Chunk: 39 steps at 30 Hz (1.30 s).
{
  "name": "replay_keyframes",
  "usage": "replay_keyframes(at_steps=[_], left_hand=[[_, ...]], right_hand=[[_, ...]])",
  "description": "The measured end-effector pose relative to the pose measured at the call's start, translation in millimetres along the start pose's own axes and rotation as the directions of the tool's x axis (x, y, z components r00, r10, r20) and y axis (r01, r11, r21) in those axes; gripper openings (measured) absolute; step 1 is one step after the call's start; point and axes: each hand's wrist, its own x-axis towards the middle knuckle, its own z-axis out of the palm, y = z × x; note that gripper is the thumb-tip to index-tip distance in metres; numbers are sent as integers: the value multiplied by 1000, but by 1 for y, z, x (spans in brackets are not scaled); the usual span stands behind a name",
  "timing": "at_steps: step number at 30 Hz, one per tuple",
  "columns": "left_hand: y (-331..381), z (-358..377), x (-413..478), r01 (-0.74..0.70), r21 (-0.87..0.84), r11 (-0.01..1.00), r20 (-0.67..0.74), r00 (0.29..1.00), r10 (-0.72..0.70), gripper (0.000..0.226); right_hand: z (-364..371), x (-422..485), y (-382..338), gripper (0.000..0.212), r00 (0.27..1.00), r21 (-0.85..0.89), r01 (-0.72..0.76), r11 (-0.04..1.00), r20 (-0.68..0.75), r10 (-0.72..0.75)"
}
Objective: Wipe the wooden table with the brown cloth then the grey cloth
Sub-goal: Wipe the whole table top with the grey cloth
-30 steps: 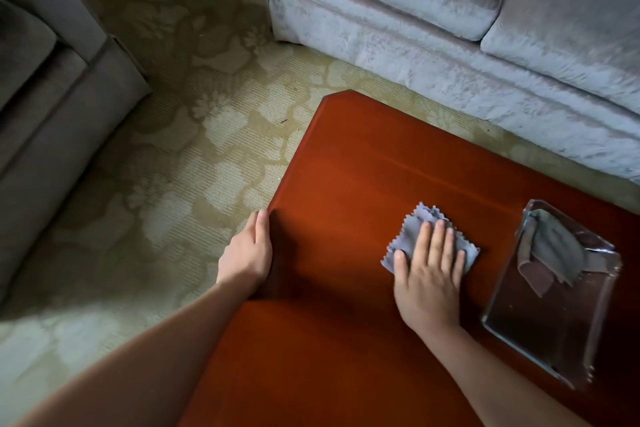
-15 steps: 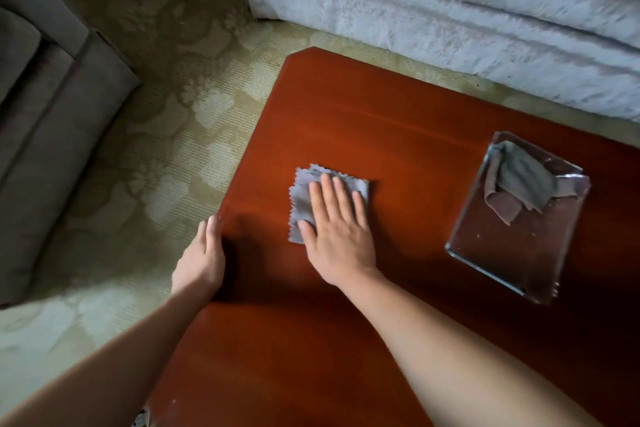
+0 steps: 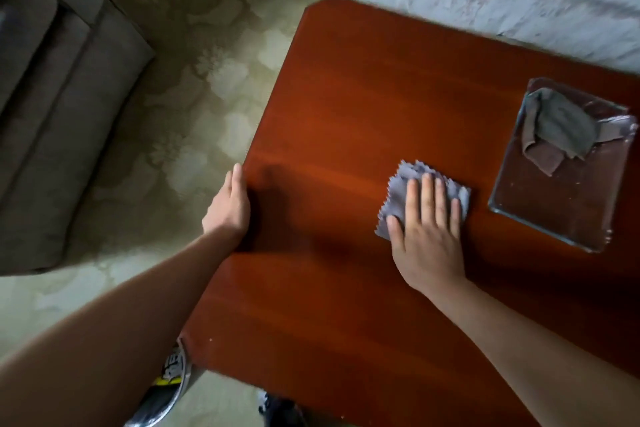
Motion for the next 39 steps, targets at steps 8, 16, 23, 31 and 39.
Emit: replay_keyframes(at_steps=[8, 16, 23, 31, 39], left_hand=[[-23, -14, 10, 7, -580, 815, 317, 923, 217, 66], [-59, -13, 7, -94, -512, 854, 282, 920, 271, 70], [-71, -12, 21, -21, -410, 912, 298, 942, 155, 108], [-77, -41, 4, 84, -479, 874, 492, 850, 187, 62], [-89, -39, -22, -2, -373, 928, 377, 913, 154, 62]], right_hand=[[4, 28, -192, 73, 974, 97, 218, 971, -75, -212], [10, -16, -149, 69, 935, 66, 355, 932, -20, -355], [10, -115, -46, 68, 972, -32, 190, 981, 147, -184], [20, -128, -186, 68, 948, 99, 285, 953, 118, -296], [28, -166, -233, 69, 872, 105, 462, 880, 127, -473]])
